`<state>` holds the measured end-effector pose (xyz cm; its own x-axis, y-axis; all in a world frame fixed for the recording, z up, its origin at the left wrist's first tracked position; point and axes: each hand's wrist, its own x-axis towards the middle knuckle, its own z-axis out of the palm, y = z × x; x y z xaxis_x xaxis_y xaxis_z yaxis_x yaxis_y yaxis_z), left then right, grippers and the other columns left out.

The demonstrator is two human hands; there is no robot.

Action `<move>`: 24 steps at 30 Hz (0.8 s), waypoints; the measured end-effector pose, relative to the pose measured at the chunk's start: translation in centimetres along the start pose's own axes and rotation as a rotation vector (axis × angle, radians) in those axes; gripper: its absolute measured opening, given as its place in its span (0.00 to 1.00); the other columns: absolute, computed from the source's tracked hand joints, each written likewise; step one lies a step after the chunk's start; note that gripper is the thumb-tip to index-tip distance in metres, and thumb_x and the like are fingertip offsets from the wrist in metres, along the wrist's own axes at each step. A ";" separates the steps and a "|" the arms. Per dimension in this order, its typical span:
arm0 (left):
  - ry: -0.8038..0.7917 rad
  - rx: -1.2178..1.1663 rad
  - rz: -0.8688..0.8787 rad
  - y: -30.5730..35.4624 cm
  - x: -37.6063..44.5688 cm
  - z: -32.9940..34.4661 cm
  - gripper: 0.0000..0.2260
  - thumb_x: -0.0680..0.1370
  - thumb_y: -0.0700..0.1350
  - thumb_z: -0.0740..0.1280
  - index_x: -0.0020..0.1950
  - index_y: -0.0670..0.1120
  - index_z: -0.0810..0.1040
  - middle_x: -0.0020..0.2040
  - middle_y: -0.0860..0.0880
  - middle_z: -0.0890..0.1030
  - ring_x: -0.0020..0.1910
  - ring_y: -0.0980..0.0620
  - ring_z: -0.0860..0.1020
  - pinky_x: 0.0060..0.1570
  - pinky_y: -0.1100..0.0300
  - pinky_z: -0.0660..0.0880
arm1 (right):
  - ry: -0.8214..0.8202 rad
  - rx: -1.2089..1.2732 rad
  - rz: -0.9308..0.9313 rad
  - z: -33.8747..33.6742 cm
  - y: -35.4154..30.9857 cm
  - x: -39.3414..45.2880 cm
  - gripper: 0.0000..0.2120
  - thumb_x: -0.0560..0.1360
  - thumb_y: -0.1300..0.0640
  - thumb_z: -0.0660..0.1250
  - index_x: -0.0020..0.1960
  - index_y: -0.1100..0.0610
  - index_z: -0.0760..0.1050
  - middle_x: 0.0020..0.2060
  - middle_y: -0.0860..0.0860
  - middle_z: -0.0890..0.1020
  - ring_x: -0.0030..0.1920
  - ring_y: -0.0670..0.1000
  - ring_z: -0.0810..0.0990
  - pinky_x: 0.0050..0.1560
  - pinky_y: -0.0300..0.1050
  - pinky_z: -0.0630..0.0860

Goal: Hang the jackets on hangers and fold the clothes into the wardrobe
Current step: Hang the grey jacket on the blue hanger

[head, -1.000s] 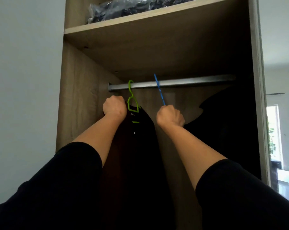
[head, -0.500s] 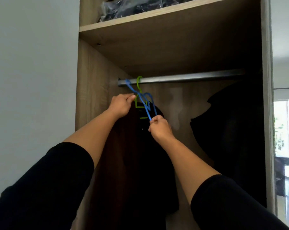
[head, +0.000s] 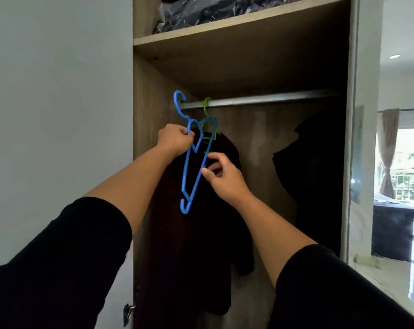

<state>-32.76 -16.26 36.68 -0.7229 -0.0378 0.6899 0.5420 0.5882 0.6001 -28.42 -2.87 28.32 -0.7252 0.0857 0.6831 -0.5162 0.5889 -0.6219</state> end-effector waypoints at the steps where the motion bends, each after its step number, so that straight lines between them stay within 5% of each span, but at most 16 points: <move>1: -0.007 0.017 -0.010 -0.1 -0.6 -0.7 0.10 0.78 0.49 0.65 0.50 0.46 0.83 0.48 0.45 0.82 0.52 0.48 0.78 0.57 0.59 0.72 | 0.040 -0.066 -0.032 -0.3 -0.3 -0.3 0.19 0.75 0.50 0.66 0.65 0.47 0.68 0.51 0.47 0.76 0.52 0.49 0.74 0.53 0.45 0.72; 7: -0.207 0.067 -0.018 -0.4 -4.8 -4.3 0.06 0.76 0.46 0.67 0.48 0.48 0.83 0.52 0.45 0.83 0.54 0.48 0.80 0.60 0.54 0.74 | 0.080 -0.347 -0.055 -1.7 -2.1 -2.2 0.25 0.78 0.52 0.62 0.73 0.47 0.59 0.71 0.48 0.64 0.71 0.51 0.59 0.69 0.55 0.58; 11: -0.326 0.145 0.009 0.7 -8.8 -7.4 0.10 0.78 0.43 0.64 0.57 0.46 0.81 0.52 0.52 0.80 0.51 0.56 0.77 0.52 0.64 0.69 | -0.014 -0.450 -0.017 -1.3 -2.8 -3.8 0.26 0.79 0.50 0.59 0.75 0.48 0.56 0.73 0.49 0.63 0.74 0.52 0.56 0.70 0.59 0.55; 17: -0.299 0.281 -0.050 2.6 -14.9 -13.5 0.10 0.78 0.44 0.66 0.56 0.48 0.82 0.54 0.51 0.82 0.55 0.55 0.78 0.60 0.61 0.71 | -0.168 -0.302 -0.126 -0.9 -4.5 -5.8 0.12 0.79 0.48 0.58 0.56 0.52 0.76 0.55 0.53 0.78 0.60 0.56 0.73 0.62 0.54 0.63; 20: -0.216 0.343 -0.127 3.7 -19.0 -15.9 0.09 0.77 0.46 0.66 0.54 0.49 0.82 0.51 0.51 0.83 0.50 0.55 0.80 0.56 0.63 0.71 | -0.259 -0.050 -0.262 -0.6 -5.7 -7.8 0.09 0.78 0.53 0.61 0.49 0.57 0.77 0.44 0.53 0.77 0.51 0.56 0.76 0.47 0.45 0.66; 24: -0.086 0.492 -0.236 5.1 -25.5 -18.1 0.10 0.78 0.50 0.64 0.53 0.49 0.83 0.45 0.52 0.83 0.42 0.56 0.80 0.48 0.66 0.71 | -0.336 0.042 -0.330 -0.5 -7.4 -11.3 0.12 0.79 0.53 0.60 0.47 0.61 0.75 0.40 0.53 0.76 0.43 0.55 0.73 0.42 0.45 0.66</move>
<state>-3.85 -26.93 29.46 -0.8441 -0.1601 0.5117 0.1121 0.8807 0.4603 -16.19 -7.79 25.35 -0.6230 -0.3698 0.6893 -0.7569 0.5074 -0.4119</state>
